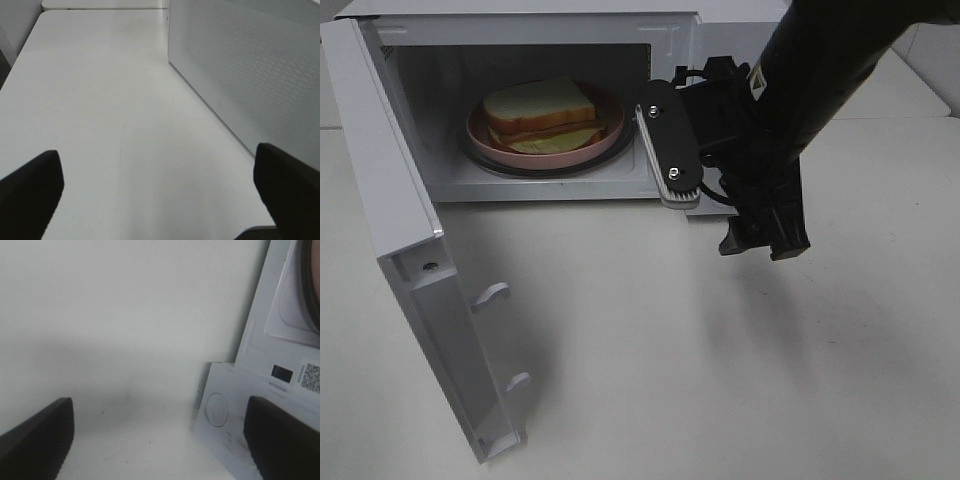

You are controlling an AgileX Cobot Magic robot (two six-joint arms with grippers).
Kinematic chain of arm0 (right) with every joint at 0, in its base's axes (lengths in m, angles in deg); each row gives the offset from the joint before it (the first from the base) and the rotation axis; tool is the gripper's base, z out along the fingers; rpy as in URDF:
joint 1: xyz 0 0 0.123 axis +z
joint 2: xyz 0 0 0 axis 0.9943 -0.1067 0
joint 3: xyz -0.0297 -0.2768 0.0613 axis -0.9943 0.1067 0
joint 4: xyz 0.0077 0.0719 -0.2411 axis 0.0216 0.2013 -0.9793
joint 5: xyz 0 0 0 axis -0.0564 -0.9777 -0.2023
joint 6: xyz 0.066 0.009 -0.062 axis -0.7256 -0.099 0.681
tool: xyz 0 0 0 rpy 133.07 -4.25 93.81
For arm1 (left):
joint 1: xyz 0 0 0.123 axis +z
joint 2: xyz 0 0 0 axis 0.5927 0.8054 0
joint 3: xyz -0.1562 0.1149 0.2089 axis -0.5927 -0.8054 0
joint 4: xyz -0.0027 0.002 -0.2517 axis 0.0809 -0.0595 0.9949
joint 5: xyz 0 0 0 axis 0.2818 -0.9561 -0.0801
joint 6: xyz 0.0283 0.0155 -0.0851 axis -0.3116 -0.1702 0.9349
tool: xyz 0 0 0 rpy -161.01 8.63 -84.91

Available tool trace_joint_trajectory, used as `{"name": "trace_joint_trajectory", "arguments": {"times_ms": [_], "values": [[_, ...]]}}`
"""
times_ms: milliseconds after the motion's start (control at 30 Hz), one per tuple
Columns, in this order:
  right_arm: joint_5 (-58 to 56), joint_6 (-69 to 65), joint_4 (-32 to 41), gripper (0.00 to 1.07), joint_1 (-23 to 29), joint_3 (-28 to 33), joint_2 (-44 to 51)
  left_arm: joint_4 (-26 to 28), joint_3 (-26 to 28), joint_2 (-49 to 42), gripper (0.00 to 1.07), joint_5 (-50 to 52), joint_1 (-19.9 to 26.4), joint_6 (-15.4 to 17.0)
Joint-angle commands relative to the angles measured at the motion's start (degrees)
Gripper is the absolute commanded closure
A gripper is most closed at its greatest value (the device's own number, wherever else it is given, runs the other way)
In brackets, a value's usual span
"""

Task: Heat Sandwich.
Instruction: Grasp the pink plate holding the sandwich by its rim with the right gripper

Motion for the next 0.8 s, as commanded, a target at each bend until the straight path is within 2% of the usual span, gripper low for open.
{"name": "trace_joint_trajectory", "arguments": {"times_ms": [33, 267, 733, 800], "values": [[1.5, -0.6, -0.1, 0.2, 1.0, -2.3, -1.9, 0.5, -0.1, -1.1, 0.09, 0.5, -0.3, 0.2], [4.5, -0.6, 0.0, 0.22, 2.6, -6.6, -5.8, 0.5, -0.1, -1.1, 0.09, 0.5, -0.3, 0.2], [10.7, -0.6, 0.4, 0.23, 2.6, -14.1, -14.9, 0.5, -0.1, -1.1, 0.09, 0.5, -0.3, 0.2], [10.7, -0.6, 0.6, 0.23, 2.6, -16.6, -17.2, 0.5, -0.1, -1.1, 0.09, 0.5, -0.3, 0.2]]}}
